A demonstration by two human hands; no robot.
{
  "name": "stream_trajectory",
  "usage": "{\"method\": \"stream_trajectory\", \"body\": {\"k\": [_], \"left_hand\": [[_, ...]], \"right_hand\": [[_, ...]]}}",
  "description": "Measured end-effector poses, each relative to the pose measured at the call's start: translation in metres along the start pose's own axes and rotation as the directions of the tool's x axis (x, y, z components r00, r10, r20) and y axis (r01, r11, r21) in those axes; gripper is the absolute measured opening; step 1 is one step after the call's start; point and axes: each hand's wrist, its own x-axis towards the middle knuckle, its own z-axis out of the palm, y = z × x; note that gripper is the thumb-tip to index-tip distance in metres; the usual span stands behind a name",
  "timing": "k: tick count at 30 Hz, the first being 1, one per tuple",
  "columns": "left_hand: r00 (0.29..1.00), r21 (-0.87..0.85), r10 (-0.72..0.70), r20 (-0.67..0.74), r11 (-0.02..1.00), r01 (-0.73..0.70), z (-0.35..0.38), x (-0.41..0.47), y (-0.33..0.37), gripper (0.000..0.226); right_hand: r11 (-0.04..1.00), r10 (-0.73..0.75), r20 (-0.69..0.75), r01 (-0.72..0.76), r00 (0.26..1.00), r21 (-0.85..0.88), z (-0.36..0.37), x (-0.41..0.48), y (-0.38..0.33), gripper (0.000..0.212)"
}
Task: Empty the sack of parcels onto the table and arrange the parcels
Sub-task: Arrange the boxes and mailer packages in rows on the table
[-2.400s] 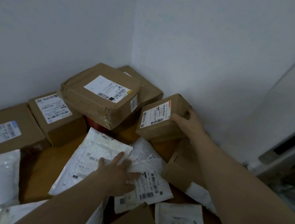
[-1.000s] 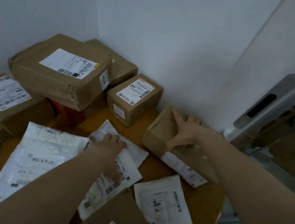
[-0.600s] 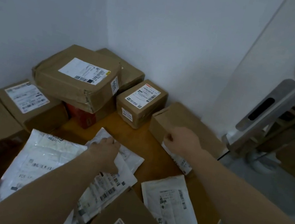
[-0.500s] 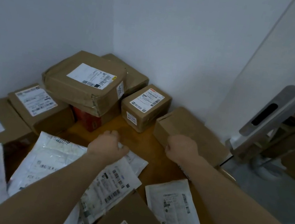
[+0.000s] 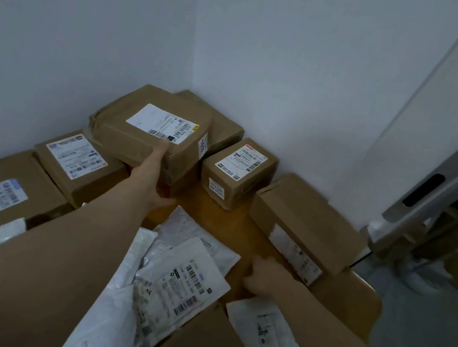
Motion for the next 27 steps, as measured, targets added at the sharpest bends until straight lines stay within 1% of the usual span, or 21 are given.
{"method": "stream_trajectory", "body": {"k": [2,4,5,6,7,8,9,10,11,12,13,15,16,18,19,20,21,22,23,25,27], "left_hand": [[1.000,-0.010,0.006,0.004,1.000,-0.006,0.000,0.000,0.002,0.087],[0.998,-0.011,0.040,0.038,0.999,-0.040,0.002,-0.009,-0.003,0.069],[0.996,0.013,0.051,0.070,0.999,-0.052,0.003,-0.015,-0.009,0.064],[0.994,0.035,0.050,0.100,0.998,-0.054,0.004,-0.021,-0.017,0.063],[0.992,0.052,0.043,0.122,0.997,-0.050,0.004,-0.027,-0.025,0.064],[0.988,0.079,0.036,0.151,0.996,-0.048,0.005,-0.032,-0.033,0.063],[0.982,0.115,0.030,0.189,0.992,-0.052,0.006,-0.039,-0.042,0.056],[0.972,0.159,0.012,0.233,0.986,-0.051,0.008,-0.046,-0.051,0.047],[0.959,0.209,-0.023,0.283,0.977,-0.038,0.010,-0.055,-0.060,0.037],[0.940,0.260,-0.067,0.335,0.965,-0.024,0.014,-0.064,-0.068,0.032],[0.919,0.310,-0.112,0.377,0.951,-0.012,0.018,-0.072,-0.077,0.030],[0.879,0.384,-0.192,0.436,0.923,0.010,0.026,-0.086,-0.089,0.034],[0.862,0.408,-0.219,0.458,0.913,0.015,0.030,-0.093,-0.094,0.039],[0.827,0.461,-0.251,0.503,0.887,-0.011,0.038,-0.105,-0.101,0.046],[0.812,0.500,-0.262,0.522,0.865,-0.042,0.041,-0.112,-0.104,0.052],[0.797,0.544,-0.276,0.537,0.836,-0.077,0.044,-0.119,-0.107,0.060],[0.780,0.590,-0.295,0.551,0.799,-0.114,0.047,-0.126,-0.110,0.066],[0.770,0.633,-0.314,0.556,0.760,-0.148,0.051,-0.133,-0.113,0.068],[0.772,0.670,-0.323,0.548,0.721,-0.175,0.054,-0.140,-0.117,0.065],[0.800,0.713,-0.286,0.527,0.661,-0.234,0.061,-0.152,-0.127,0.056],[0.818,0.739,-0.231,0.527,0.600,-0.306,0.064,-0.159,-0.141,0.056]], "right_hand": [[0.994,-0.022,0.005,0.022,1.000,0.107,0.000,-0.003,-0.001,0.021],[0.975,-0.048,-0.009,0.049,0.999,0.217,-0.005,-0.006,0.000,0.016],[0.957,-0.044,-0.044,0.055,0.998,0.285,-0.008,-0.007,0.002,0.019],[0.923,-0.022,-0.101,0.059,0.995,0.380,-0.013,-0.010,0.003,0.029],[0.848,0.014,-0.155,0.070,0.988,0.526,-0.019,-0.015,0.003,0.040],[0.715,0.057,-0.185,0.089,0.981,0.693,-0.026,-0.020,0.003,0.053],[0.536,0.078,-0.194,0.123,0.978,0.835,-0.034,-0.027,0.003,0.067],[0.336,0.072,-0.190,0.156,0.979,0.929,-0.041,-0.033,0.004,0.080],[0.166,0.049,-0.192,0.182,0.980,0.969,-0.047,-0.040,0.006,0.086],[0.058,0.022,-0.208,0.206,0.978,0.977,-0.051,-0.045,0.009,0.085],[-0.024,-0.003,-0.222,0.222,0.975,0.975,-0.053,-0.051,0.012,0.085],[-0.194,-0.002,-0.227,0.222,0.974,0.956,-0.054,-0.060,0.020,0.089],[-0.273,0.028,-0.231,0.230,0.973,0.934,-0.054,-0.066,0.024,0.086],[-0.403,0.173,-0.220,0.272,0.960,0.874,-0.048,-0.080,0.039,0.069],[-0.444,0.234,-0.206,0.293,0.950,0.847,-0.045,-0.089,0.047,0.066],[-0.474,0.288,-0.204,0.324,0.936,0.819,-0.040,-0.097,0.057,0.069],[-0.489,0.330,-0.215,0.361,0.919,0.794,-0.035,-0.107,0.067,0.074],[-0.480,0.373,-0.238,0.406,0.897,0.777,-0.027,-0.118,0.078,0.074],[-0.478,0.412,-0.248,0.439,0.877,0.761,-0.018,-0.132,0.088,0.070],[-0.488,0.487,-0.218,0.471,0.846,0.735,0.003,-0.155,0.107,0.063],[-0.483,0.552,-0.178,0.486,0.815,0.728,0.024,-0.176,0.122,0.059]]}}
